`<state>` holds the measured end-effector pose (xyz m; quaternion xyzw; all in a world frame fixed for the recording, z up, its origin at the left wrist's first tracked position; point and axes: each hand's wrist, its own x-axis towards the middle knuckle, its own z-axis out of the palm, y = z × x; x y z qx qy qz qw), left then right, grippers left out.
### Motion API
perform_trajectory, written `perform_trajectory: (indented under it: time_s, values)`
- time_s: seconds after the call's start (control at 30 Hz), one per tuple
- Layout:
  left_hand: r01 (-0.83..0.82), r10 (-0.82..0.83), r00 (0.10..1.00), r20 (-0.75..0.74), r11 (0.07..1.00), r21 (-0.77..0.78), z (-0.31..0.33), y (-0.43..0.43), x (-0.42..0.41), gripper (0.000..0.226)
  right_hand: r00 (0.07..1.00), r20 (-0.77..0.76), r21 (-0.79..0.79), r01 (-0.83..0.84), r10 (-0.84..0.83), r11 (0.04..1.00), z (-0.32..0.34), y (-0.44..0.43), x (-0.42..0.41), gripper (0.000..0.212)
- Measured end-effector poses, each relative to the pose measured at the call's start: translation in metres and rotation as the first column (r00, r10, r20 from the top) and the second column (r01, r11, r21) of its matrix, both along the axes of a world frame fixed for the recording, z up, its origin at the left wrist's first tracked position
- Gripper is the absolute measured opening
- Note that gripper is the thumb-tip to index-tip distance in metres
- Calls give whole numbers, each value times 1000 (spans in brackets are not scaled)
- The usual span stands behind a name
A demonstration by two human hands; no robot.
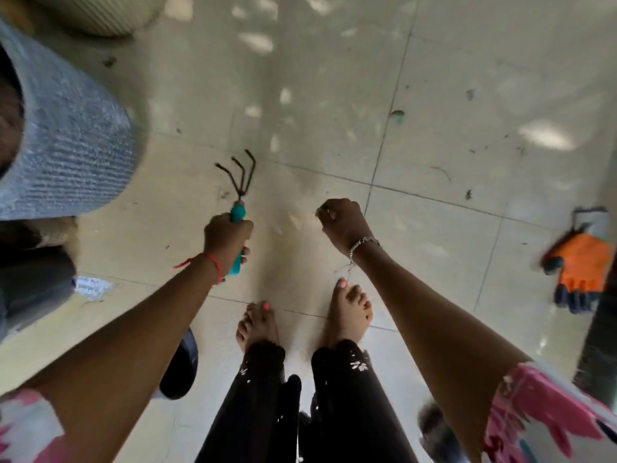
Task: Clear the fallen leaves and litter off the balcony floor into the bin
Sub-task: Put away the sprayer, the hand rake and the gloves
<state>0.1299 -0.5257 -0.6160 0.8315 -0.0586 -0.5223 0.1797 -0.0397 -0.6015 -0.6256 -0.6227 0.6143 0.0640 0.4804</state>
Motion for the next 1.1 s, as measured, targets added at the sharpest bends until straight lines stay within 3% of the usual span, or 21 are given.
perform_trajectory:
  time_s: [0.33, 0.47, 0.67, 0.8, 0.97, 1.1]
  values:
    - [245, -263, 958, -118, 958, -147, 198, -155, -145, 25, 976, -135, -121, 152, -168, 981, 181, -91, -148, 25]
    - [380, -406, 906, -121, 904, -195, 239, -202, -203, 25, 943, -203, -160, 235, -265, 959, 222, -130, -238, 25]
    - [555, -567, 824, 18, 800, -227, 241, -293, -298, 26, 875, -213, -170, 406, -436, 898, 225, -211, -348, 43]
    - [567, -574, 818, 46, 789, -238, 221, -345, -350, 29, 874, -241, -110, 407, -421, 907, 201, -252, -390, 26]
    - [616, -610, 784, 113, 742, -266, 196, -402, -397, 24, 846, -245, -66, 473, -474, 878, 169, -286, -420, 26]
    - [736, -725, 669, 163, 616, -281, 163, -433, -423, 8, 819, -286, 17, 524, -498, 852, 136, -303, -440, 39]
